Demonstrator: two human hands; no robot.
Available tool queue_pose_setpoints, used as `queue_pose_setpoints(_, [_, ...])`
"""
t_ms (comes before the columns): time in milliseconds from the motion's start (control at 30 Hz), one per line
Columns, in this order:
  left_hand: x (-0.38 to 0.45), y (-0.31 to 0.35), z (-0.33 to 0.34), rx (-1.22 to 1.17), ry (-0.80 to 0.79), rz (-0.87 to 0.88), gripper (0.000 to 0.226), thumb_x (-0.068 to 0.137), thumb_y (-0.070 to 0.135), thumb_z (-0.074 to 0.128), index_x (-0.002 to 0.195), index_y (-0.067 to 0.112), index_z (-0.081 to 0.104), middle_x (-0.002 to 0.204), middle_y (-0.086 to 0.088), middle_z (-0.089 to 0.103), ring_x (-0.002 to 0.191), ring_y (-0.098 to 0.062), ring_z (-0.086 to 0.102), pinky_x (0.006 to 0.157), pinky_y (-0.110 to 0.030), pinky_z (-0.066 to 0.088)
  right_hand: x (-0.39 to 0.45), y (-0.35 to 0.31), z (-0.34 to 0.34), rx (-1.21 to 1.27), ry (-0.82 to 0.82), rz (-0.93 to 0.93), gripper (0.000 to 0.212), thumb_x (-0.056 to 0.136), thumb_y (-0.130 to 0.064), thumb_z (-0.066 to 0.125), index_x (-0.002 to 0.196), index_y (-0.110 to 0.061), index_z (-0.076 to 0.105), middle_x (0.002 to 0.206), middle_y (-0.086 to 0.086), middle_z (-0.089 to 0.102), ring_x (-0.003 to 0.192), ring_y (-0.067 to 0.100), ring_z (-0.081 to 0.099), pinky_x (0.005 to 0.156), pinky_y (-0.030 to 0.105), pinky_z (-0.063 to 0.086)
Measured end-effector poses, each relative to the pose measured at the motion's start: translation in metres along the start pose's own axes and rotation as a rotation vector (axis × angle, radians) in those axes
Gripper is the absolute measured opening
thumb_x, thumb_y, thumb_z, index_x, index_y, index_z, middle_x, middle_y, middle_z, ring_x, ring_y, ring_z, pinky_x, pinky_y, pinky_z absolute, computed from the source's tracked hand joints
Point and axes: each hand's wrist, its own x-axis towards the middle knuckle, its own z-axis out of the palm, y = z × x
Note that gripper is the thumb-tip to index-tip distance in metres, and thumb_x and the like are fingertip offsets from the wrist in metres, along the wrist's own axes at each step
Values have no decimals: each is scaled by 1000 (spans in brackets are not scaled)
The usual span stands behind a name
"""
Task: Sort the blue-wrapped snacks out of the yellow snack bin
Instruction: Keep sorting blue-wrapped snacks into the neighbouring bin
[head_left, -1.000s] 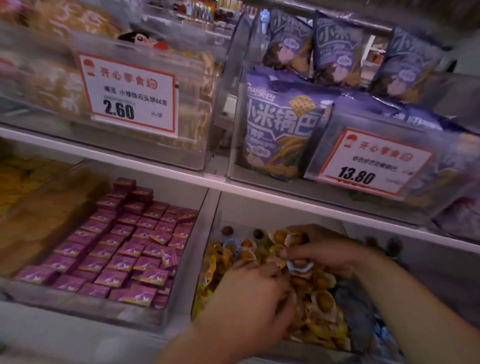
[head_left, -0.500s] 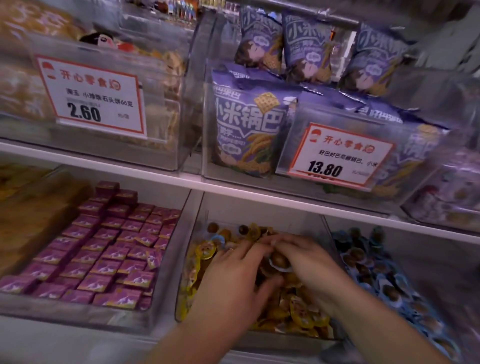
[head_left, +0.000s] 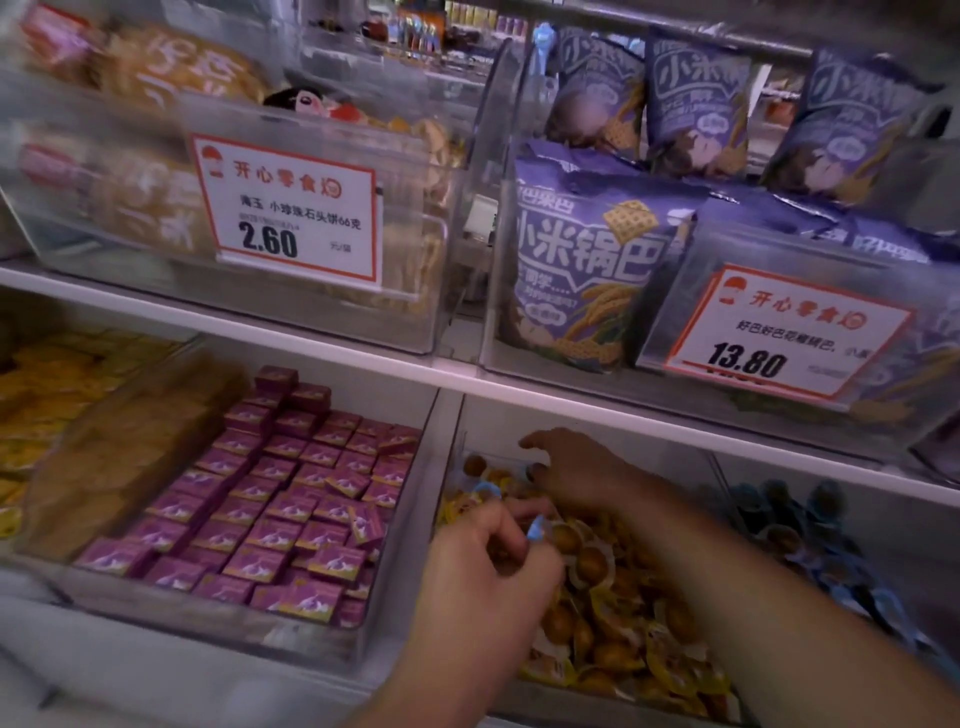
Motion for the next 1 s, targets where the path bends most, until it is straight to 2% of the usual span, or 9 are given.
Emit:
queue_pose_setpoints(67, [-2, 9, -4, -128, 35, -18, 36, 82, 9, 72, 54, 18, 51, 95, 11, 76, 90, -2, 71, 74, -26, 53, 20, 2, 17, -161, -74, 9, 51, 97, -34, 53, 146, -21, 46, 145, 12, 47, 130, 29, 48, 105, 31, 39])
queue_pose_setpoints(133, [-7, 19, -10, -190, -2, -6, 27, 77, 23, 71, 57, 21, 54, 91, 10, 76, 88, -4, 71, 72, -29, 55, 30, 2, 27, -222, -40, 16, 47, 95, -35, 55, 141, -23, 51, 138, 13, 50, 124, 30, 51, 100, 33, 42])
queue_pose_setpoints(233, [-10, 31, -27, -209, 5, 52, 24, 72, 39, 66, 61, 23, 53, 72, 8, 73, 59, -6, 65, 52, -22, 50, 38, 5, 26, -213, 58, 2, 38, 87, -27, 63, 125, -20, 64, 129, 9, 60, 119, 27, 56, 98, 31, 44])
queue_pose_setpoints(300, [-3, 32, -41, -292, 144, 12, 30, 83, 23, 65, 57, 20, 50, 60, 3, 67, 48, -8, 58, 44, -18, 43, 39, 8, 23, -129, 110, 36, 36, 83, -21, 65, 119, -22, 63, 127, 7, 62, 118, 24, 56, 99, 31, 44])
queue_pose_setpoints(367, [6, 33, -52, -485, 227, -82, 32, 92, 7, 58, 61, 12, 52, 70, -14, 71, 53, -22, 66, 43, -24, 49, 39, 4, 23, -51, 168, 8, 32, 86, -20, 64, 118, -23, 64, 124, 6, 63, 115, 23, 57, 97, 30, 44])
queue_pose_setpoints(433, [11, 33, -59, -619, 257, -129, 29, 95, 7, 55, 66, 6, 58, 78, -25, 70, 64, -33, 71, 43, -28, 51, 42, -9, 27, -3, 228, -79, 29, 90, -25, 62, 118, -22, 66, 119, 5, 64, 110, 22, 60, 95, 31, 46])
queue_pose_setpoints(600, [12, 34, -66, -767, 229, -204, 19, 97, 13, 52, 97, -5, 58, 85, -27, 72, 73, -40, 73, 37, -27, 48, 62, -40, 37, -159, -13, -130, 37, 93, -31, 61, 122, -9, 66, 123, 16, 63, 113, 31, 58, 91, 32, 45])
queue_pose_setpoints(767, [14, 34, -69, -793, 219, -240, 20, 99, 13, 50, 105, -5, 57, 90, -26, 73, 77, -42, 74, 35, -26, 49, 70, -49, 39, -151, -16, -117, 33, 93, -31, 62, 112, -4, 64, 119, 18, 63, 110, 33, 60, 85, 31, 43])
queue_pose_setpoints(1000, [16, 34, -71, -803, 198, -238, 20, 99, 13, 50, 108, -3, 55, 91, -25, 74, 78, -41, 74, 36, -25, 49, 41, -24, 13, 179, 168, -83, 25, 82, -51, 73, 84, -28, 63, 94, -2, 66, 87, 15, 62, 73, 29, 49])
